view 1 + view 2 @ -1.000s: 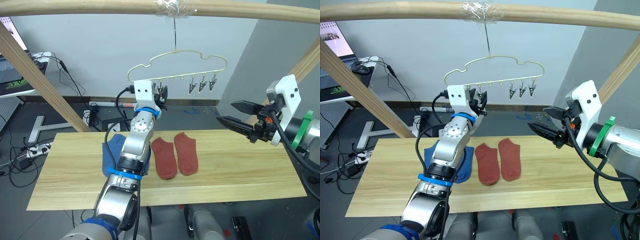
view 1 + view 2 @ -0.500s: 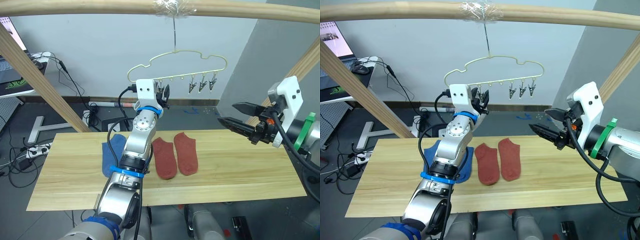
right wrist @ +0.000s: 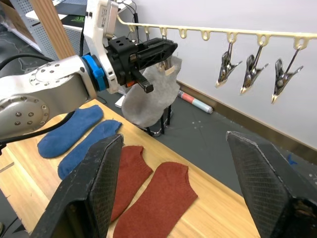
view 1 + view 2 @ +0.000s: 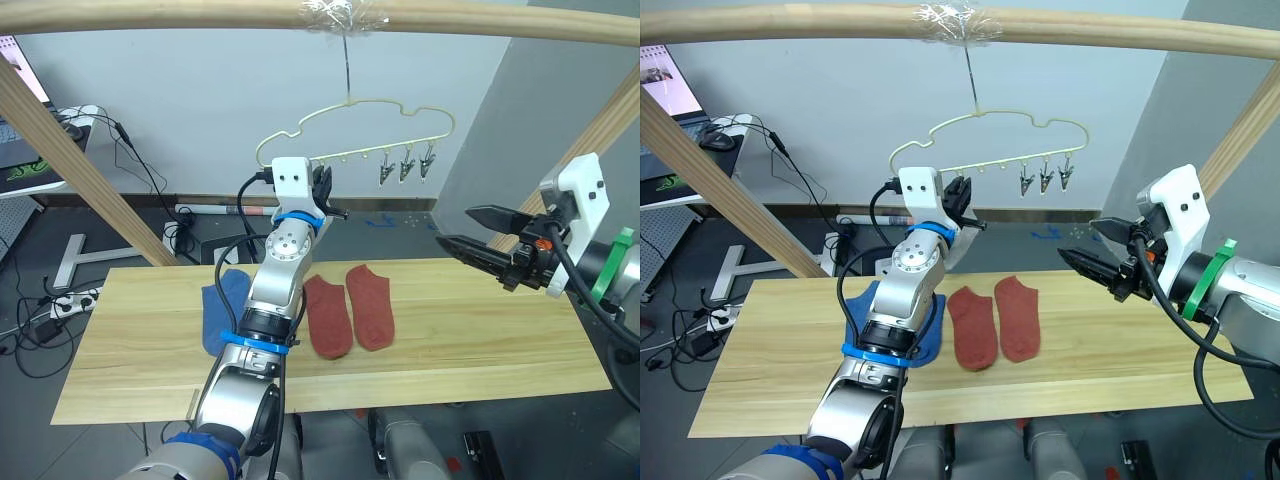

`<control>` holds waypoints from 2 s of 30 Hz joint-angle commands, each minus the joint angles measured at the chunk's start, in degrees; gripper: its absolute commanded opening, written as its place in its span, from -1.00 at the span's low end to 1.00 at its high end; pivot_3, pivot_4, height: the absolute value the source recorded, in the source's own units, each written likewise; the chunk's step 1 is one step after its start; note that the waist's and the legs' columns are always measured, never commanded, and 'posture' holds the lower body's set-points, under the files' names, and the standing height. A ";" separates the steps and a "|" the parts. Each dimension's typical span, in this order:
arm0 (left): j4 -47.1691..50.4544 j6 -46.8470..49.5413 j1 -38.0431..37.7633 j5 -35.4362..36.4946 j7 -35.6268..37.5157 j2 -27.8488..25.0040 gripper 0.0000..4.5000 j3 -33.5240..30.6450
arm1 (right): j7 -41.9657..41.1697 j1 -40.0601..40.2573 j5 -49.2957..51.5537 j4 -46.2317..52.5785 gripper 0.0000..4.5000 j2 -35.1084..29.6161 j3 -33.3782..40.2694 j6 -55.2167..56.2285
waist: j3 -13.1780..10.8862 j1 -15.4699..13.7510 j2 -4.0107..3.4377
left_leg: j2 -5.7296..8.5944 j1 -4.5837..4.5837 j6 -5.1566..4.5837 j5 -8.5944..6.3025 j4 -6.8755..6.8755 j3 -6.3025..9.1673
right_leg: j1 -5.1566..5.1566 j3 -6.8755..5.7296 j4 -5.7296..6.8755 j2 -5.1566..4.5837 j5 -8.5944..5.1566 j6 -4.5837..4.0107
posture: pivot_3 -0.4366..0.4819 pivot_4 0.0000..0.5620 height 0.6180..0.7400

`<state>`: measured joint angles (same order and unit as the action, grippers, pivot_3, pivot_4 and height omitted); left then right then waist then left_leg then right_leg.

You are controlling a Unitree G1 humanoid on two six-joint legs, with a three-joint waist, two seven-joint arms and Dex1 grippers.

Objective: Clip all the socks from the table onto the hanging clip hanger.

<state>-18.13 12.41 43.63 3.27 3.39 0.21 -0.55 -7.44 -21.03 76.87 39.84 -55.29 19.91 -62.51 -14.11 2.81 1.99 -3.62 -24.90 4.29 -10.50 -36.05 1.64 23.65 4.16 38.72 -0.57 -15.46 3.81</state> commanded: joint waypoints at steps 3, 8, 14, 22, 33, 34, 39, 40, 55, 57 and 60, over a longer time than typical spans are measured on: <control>4.81 10.98 2.29 11.30 5.22 0.94 -0.97 -5.23 | -0.23 -3.59 -7.76 -2.32 0.63 1.50 -11.50 -0.49 | 0.00 0.50 0.00 | 0.00 0.01 0.00 0.00 -0.01 0.00 | -0.01 0.00 0.00 0.00 -0.01 0.01 | -0.29 -0.29 1.00; 6.42 20.29 4.52 19.80 7.71 0.51 -0.97 -9.40 | -5.93 -8.19 -24.43 -7.15 0.99 0.24 -27.49 0.50 | 0.00 0.65 -0.01 | 0.00 0.02 -0.04 0.03 -0.01 0.02 | -0.01 -0.01 0.00 0.01 -0.01 0.02 | -0.27 -0.30 1.00; 6.05 24.96 6.87 25.37 8.72 0.23 -0.97 -12.09 | -13.38 -15.17 -42.83 -21.75 0.99 7.40 -44.03 5.88 | 0.00 0.66 -0.01 | -0.01 0.01 -0.04 0.03 0.02 0.02 | 0.02 -0.01 -0.06 0.02 -0.01 0.02 | -0.23 -0.32 1.00; 5.73 25.82 8.28 27.22 8.76 0.92 -0.97 -12.29 | -25.15 -22.87 -57.98 -43.40 0.99 18.30 -52.54 15.24 | 0.00 0.51 -0.02 | -0.01 -0.03 -0.03 0.03 0.06 0.03 | 0.07 -0.03 -0.05 0.02 0.15 -0.25 | -0.16 -0.37 1.00; 7.14 28.30 7.69 27.36 8.56 0.66 -0.97 -11.95 | -36.20 -27.06 -70.82 -64.54 0.99 29.95 -54.76 27.37 | -0.01 0.28 -0.02 | 0.00 0.00 -0.02 0.03 0.08 0.05 | 0.07 -0.06 0.05 0.01 0.17 -0.27 | -0.04 -0.32 1.00; 7.41 28.44 7.57 27.27 8.42 0.65 -0.97 -11.90 | -36.40 -27.38 -71.74 -66.29 0.99 30.93 -54.46 28.36 | -0.01 0.24 -0.02 | -0.01 0.00 -0.02 0.03 0.08 0.06 | 0.07 -0.07 0.06 0.02 0.17 -0.27 | -0.04 -0.32 1.00; 9.07 29.36 6.76 27.08 7.65 0.74 -0.97 -11.81 | -37.32 -29.18 -75.71 -74.88 0.99 34.62 -52.74 33.54 | -0.02 -0.06 -0.03 | 0.00 0.01 -0.01 0.04 0.07 0.06 | 0.08 -0.07 0.13 0.01 0.17 -0.27 | 0.01 -0.29 1.00; 9.38 29.51 6.60 27.05 7.49 0.75 -0.97 -11.80 | -37.27 -29.52 -76.47 -76.76 0.99 35.16 -52.52 34.88 | -0.02 -0.14 -0.03 | 0.00 0.01 -0.01 0.04 0.07 0.06 | 0.08 -0.07 0.13 0.01 0.17 -0.27 | 0.01 -0.29 1.00; 12.64 31.65 5.32 27.38 5.88 0.37 -0.97 -12.26 | -39.19 -31.95 -83.51 -94.06 0.99 41.04 -48.02 40.50 | -0.02 -1.17 -0.04 | 0.00 0.04 -0.01 0.04 0.08 0.07 | 0.07 -0.08 0.16 0.01 0.18 -0.28 | 0.13 -0.27 1.00; 12.66 32.17 5.42 27.62 5.82 0.20 -0.97 -12.57 | -39.76 -31.54 -84.20 -94.51 0.99 41.21 -47.60 41.35 | -0.02 -1.19 -0.04 | 0.00 0.06 -0.01 0.04 0.08 0.09 | 0.04 -0.09 0.17 0.01 0.18 -0.28 | 0.14 -0.27 1.00; 12.62 33.04 5.55 28.09 5.93 -0.11 -0.97 -13.06 | -40.39 -31.23 -84.74 -95.12 0.99 41.39 -46.94 41.45 | -0.02 -1.19 -0.04 | 0.00 0.10 -0.01 0.04 0.08 0.09 | 0.01 -0.09 0.18 0.01 0.18 -0.28 | 0.14 -0.27 1.00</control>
<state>-8.23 45.08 48.59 29.53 9.27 0.19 -13.52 -46.43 -53.12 -7.06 -54.18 -14.07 -27.59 -20.69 -14.13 1.62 1.96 -3.62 -24.80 4.28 -10.47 -35.97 1.74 23.64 4.06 38.89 -0.57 -15.28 3.53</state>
